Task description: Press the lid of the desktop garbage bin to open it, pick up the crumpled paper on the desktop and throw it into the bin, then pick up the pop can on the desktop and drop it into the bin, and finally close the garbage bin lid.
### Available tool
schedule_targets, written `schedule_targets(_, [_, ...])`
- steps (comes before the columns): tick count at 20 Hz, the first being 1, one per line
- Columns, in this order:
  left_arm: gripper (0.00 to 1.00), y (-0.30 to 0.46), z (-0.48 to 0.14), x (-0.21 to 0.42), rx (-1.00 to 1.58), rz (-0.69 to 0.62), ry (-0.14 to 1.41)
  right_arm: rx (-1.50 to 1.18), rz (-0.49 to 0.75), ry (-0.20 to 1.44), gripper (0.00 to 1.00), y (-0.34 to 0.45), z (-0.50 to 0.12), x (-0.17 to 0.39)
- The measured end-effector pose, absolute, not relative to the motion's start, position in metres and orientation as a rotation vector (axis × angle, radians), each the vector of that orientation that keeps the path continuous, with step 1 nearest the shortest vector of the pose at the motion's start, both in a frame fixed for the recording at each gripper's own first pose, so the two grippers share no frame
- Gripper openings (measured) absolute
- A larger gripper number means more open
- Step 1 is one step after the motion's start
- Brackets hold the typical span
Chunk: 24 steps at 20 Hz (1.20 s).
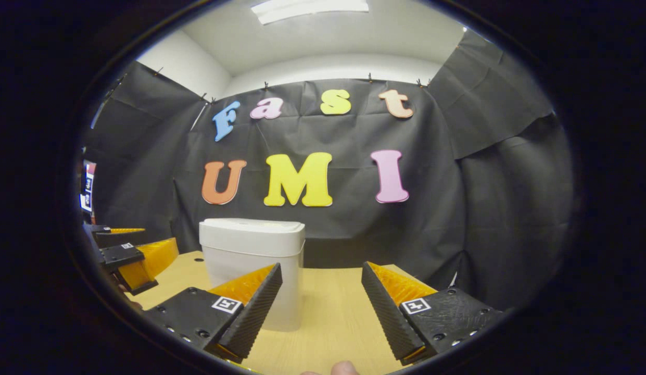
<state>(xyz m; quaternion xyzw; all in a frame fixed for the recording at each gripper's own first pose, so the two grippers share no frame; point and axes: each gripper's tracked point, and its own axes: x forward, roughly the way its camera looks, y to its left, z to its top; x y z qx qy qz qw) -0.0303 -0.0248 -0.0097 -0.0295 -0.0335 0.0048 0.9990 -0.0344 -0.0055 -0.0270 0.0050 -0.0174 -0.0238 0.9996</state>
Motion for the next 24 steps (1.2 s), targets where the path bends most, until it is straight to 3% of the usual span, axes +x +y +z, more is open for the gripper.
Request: schedule_targets(24, [0.99,-0.0184,-0.0088,-0.0291,-0.067,0.042,-0.072,0.017,-0.025,-0.043,0.95,-0.0071,-0.0223,-0.0374])
